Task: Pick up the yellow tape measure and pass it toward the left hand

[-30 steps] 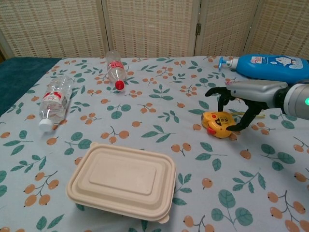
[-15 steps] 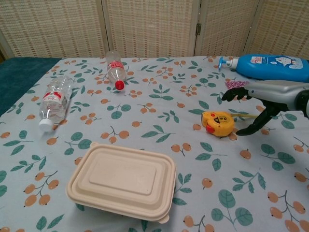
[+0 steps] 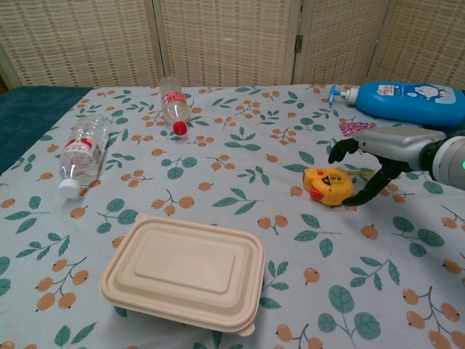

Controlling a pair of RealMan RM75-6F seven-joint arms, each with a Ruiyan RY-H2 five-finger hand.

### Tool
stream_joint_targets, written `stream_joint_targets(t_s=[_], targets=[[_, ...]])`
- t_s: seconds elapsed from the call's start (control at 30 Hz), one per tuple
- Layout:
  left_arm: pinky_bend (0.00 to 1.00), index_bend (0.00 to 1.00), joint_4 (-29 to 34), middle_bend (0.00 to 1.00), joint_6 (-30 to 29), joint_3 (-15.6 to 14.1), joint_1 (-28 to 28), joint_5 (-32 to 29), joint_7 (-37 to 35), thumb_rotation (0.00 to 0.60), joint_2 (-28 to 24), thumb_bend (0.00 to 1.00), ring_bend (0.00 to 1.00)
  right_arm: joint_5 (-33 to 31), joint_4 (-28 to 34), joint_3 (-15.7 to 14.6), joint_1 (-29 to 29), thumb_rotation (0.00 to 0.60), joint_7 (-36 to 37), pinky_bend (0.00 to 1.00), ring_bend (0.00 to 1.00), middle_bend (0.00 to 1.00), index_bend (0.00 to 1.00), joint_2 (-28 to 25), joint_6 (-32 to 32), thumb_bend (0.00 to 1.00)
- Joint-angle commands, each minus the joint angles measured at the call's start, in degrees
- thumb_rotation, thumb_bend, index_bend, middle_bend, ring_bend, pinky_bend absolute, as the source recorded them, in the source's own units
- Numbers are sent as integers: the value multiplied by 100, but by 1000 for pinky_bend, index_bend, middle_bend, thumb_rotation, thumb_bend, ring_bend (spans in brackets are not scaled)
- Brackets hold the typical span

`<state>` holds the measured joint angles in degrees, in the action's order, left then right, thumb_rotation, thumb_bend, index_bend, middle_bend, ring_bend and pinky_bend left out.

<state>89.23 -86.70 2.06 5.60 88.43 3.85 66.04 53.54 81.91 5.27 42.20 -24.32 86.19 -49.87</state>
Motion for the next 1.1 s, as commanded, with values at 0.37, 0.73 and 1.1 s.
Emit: stream_joint_targets(t_s=[0.37, 0.73, 1.1], targets=[[0, 0, -28, 0, 29, 1, 0, -48, -15, 600, 21, 187, 0, -26, -364, 44, 50, 414, -48, 140, 196, 301, 332, 287, 22, 208], [0, 0, -31, 0, 25, -3, -13, -72, -19, 600, 14, 188, 0, -43, -580, 98, 116, 414, -62, 141, 203, 306, 340, 458, 116, 208], [0, 0, -26, 0, 21, -3, -25, -90, -20, 600, 9, 188, 0, -80, -753, 133, 115, 413, -35, 140, 246, 376, 453, 534, 143, 226]])
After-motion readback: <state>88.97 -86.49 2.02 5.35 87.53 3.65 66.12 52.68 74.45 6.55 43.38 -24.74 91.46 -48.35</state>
